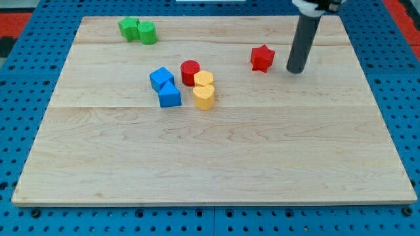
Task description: Push the red star to the right of the yellow heart
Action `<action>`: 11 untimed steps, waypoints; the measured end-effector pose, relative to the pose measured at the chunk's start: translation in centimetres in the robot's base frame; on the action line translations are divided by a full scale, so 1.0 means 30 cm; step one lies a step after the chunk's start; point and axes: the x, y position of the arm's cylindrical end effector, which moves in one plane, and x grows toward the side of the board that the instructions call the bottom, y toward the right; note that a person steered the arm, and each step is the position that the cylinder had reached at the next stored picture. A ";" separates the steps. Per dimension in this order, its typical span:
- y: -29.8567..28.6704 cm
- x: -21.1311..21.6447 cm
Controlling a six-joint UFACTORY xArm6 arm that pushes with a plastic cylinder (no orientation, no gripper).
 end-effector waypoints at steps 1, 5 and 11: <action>-0.058 -0.169; -0.329 0.151; 0.069 0.171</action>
